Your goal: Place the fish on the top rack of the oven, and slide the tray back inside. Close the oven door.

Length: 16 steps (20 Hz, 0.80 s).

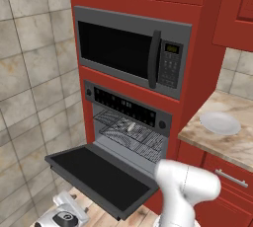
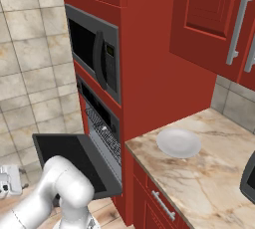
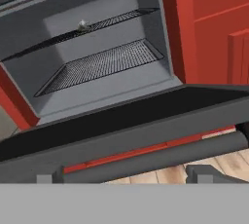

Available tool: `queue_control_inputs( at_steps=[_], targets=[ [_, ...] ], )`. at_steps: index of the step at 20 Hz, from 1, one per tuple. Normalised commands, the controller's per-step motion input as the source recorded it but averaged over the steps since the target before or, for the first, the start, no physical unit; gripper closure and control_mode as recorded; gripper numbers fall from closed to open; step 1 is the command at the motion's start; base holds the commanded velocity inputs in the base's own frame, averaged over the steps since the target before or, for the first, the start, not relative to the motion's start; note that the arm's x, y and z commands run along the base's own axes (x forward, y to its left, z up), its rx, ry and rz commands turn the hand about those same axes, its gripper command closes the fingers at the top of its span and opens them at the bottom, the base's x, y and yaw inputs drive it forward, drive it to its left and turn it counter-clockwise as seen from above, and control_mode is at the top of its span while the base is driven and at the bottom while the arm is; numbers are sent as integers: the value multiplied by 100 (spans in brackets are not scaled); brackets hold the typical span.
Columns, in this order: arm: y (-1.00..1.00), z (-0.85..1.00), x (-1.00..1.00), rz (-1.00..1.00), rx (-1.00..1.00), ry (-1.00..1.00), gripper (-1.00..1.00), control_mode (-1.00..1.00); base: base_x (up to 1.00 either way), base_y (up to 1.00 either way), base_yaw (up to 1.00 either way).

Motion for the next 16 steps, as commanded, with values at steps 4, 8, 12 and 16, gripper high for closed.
queue_control_inputs(
  at_steps=[4,8,12,16],
  targets=[
    [16,-95,40,-13,0,-3,-100,-100,0,0,0],
    [31,-91,55,-13,0,-1,-100,-100,0,0,0],
    [59,-92,57,-11,0,0,-100,-100,0,0,0],
    [72,-99,56,-8,-1,0,-100,-100,0,0,0]
  ],
)
